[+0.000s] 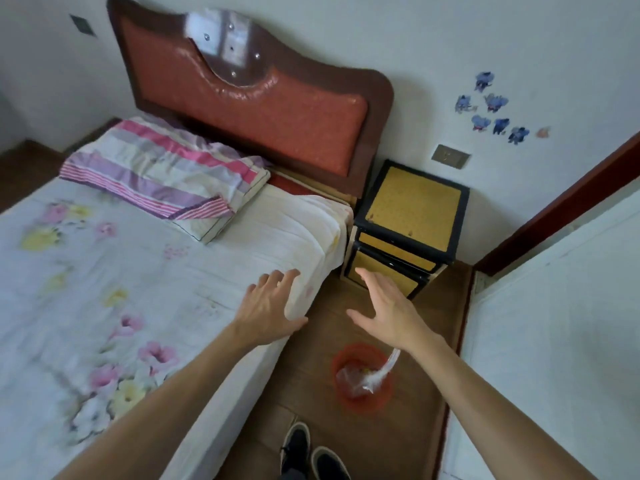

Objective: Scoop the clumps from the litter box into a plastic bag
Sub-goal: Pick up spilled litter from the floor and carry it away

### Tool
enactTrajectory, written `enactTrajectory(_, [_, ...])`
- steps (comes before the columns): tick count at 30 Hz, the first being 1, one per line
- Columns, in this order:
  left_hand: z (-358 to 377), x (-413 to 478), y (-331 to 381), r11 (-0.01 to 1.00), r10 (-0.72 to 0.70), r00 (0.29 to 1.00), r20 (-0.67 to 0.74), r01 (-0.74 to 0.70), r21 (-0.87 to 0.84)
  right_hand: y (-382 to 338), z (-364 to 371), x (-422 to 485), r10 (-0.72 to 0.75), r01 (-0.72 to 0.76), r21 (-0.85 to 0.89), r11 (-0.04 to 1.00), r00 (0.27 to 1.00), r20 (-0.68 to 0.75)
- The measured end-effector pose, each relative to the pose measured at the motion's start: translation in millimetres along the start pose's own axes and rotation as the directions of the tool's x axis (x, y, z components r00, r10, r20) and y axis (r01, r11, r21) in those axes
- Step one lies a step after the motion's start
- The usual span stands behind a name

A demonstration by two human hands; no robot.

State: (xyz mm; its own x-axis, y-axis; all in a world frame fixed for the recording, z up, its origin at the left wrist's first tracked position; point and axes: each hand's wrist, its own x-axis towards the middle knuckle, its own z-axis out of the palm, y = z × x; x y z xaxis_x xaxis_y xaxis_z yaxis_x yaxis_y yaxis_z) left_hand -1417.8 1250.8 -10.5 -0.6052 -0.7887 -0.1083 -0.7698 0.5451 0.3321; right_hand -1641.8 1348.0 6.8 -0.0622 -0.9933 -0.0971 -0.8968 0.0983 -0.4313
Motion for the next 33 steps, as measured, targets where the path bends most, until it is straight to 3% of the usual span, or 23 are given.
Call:
enactTrajectory(8, [-43.6,-75.9,-6.8,0.961,-0.273,0.947,-0.171,0.276,-0.004,-54.3,-22.6,15.2,-0.301,0.298,0.039,0.954,0.946,0.117])
enactTrajectory(16, [-82.9,-175.5,-23.6,0.849,-0.507,0.799,-0.325,0.527,-0.030,-138.2,-27.0,26.7,-0.578,0.571,0.091,0.816,0.799,0.167])
enactTrajectory(23, [-98.2,-285.6,-29.5,0.692,-0.676,0.594,-0.436,0.715,-0.098,-224.5,-5.7,17.6,-0.757,0.754,0.124,0.645,0.607,0.243])
enactTrajectory(33, [-75.6,-473.5,-4.9,0.364,-0.852,0.204,-0.481,0.893,-0.266,-364.1,55.7,-75.5,-0.906,0.904,0.238,0.354,0.268,0.328])
